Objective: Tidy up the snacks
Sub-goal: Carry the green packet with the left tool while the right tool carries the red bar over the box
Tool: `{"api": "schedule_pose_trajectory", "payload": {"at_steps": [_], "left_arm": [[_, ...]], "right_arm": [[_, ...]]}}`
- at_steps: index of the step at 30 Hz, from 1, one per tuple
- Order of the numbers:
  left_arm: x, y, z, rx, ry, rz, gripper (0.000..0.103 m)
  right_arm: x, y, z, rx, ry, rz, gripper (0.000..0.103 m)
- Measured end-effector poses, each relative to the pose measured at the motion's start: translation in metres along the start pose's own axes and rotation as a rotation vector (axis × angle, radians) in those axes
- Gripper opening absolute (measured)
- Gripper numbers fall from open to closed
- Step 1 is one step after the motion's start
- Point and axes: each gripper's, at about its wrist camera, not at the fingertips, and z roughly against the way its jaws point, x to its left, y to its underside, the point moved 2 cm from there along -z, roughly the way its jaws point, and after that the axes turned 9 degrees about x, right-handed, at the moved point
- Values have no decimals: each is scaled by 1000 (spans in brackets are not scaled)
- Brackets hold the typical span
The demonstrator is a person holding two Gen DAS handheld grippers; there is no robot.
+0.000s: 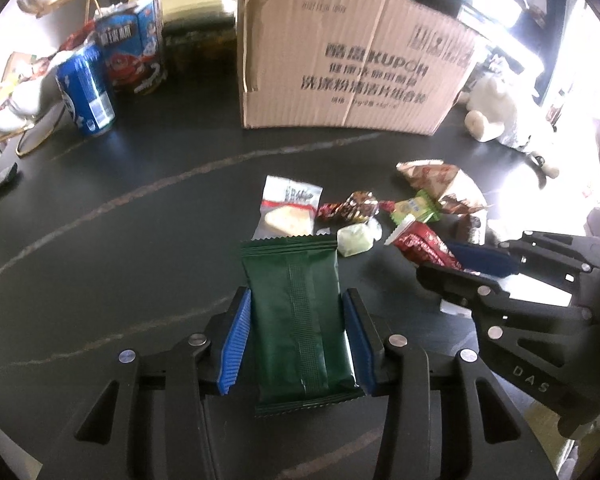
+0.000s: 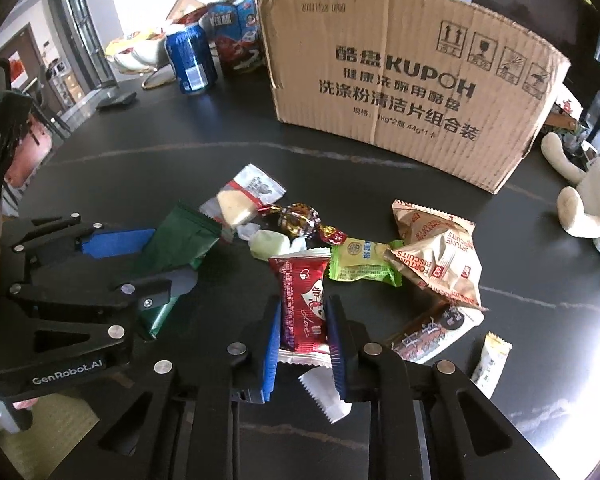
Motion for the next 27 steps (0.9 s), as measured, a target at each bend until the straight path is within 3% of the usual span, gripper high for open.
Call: {"api": "schedule_pose_trajectory", "payload": {"at_steps": [12, 27], "left_arm": [[-8, -6, 54, -126, -9, -39, 45], [-19, -44, 126, -304, -17, -84, 45]], "right_arm": [[5, 0, 47, -108, -5, -60, 23], [-2, -27, 112, -290, 35, -118, 23]]}}
